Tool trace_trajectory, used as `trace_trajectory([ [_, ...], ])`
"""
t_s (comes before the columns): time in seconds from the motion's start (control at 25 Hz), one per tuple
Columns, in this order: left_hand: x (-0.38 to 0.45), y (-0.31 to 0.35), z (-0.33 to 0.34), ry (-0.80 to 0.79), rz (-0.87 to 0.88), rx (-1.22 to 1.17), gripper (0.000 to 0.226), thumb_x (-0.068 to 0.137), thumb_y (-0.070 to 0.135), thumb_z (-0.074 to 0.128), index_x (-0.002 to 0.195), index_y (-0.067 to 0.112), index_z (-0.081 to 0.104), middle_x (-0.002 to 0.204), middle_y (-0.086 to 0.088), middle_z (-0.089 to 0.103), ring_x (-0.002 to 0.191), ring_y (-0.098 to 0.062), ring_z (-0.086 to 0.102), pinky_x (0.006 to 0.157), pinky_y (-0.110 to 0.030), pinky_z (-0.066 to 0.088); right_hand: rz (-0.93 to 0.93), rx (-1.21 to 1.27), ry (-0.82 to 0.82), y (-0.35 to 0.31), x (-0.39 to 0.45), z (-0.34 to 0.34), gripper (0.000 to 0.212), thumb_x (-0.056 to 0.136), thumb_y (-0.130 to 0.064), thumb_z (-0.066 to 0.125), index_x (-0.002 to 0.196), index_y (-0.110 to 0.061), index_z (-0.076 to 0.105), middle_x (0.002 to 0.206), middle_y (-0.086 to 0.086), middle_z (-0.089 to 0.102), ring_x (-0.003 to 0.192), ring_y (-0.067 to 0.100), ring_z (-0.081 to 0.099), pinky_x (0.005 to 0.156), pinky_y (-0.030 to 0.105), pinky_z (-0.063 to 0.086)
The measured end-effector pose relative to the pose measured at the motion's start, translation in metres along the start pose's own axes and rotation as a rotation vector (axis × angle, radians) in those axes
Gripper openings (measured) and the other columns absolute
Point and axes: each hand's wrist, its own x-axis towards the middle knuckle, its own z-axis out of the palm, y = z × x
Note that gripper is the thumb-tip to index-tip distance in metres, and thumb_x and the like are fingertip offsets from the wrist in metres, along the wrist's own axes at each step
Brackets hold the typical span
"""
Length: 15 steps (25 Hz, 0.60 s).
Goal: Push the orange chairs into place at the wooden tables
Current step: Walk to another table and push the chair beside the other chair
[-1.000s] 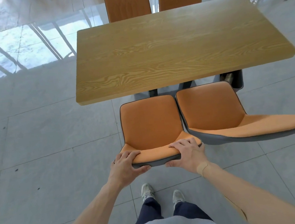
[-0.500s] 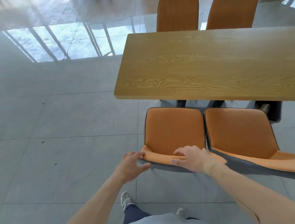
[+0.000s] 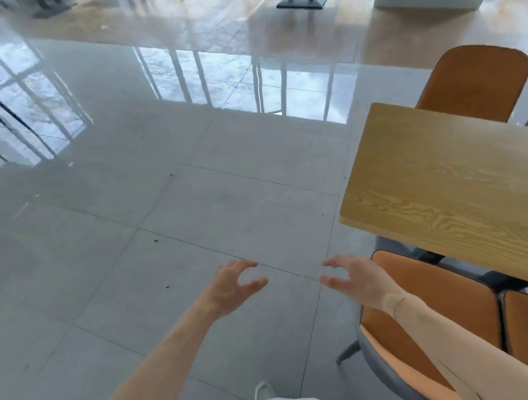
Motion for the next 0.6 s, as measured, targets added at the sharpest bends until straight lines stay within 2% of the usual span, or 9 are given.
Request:
trace_trajectory([
  [0.16,0.047,-0.02,-0.069,0.064,0.016,-0.007,0.05,0.089,0.047,0.065,0.133,0.026,0.056,0.138,-0.001,0.051,0.134,-0.019,0.038,0.105,-0.026,0.026,-0.064,-0.009,0.08,-0.056,0.063,-0.017,0.05,0.088,-0.059,0.055,0.131,-0.032,0.055,0.136,-0.008,0.055,0.128,0.014,0.047,0.107,0.041,0.039],
  [0.24,0.076,-0.02,-0.096,0.088,0.057,-0.004,0.05,0.088,0.048,0.065,0.132,0.025,0.057,0.137,-0.001,0.053,0.132,-0.019,0.043,0.109,-0.029,0.029,-0.087,-0.046,0.109,-0.07,0.09,-0.029,0.05,0.088,-0.06,0.054,0.13,-0.032,0.055,0.135,-0.007,0.056,0.128,0.014,0.047,0.106,0.039,0.04],
  [0.36,0.123,-0.011,-0.127,0.108,0.109,-0.026,0.05,0.087,0.049,0.066,0.131,0.026,0.058,0.137,0.002,0.053,0.131,-0.017,0.043,0.112,-0.036,0.031,-0.09,-0.044,0.156,-0.079,0.129,-0.057,0.051,0.088,-0.06,0.054,0.13,-0.032,0.056,0.135,-0.008,0.056,0.129,0.013,0.046,0.107,0.037,0.039],
  [0.6,0.244,0.029,-0.171,0.093,0.197,0.047,0.052,0.085,0.056,0.064,0.13,0.032,0.056,0.136,0.006,0.052,0.131,-0.015,0.042,0.11,-0.034,0.031,-0.095,-0.024,0.246,-0.067,0.226,-0.125,0.051,0.088,-0.06,0.054,0.13,-0.032,0.056,0.136,-0.009,0.055,0.131,0.013,0.042,0.107,0.036,0.036],
])
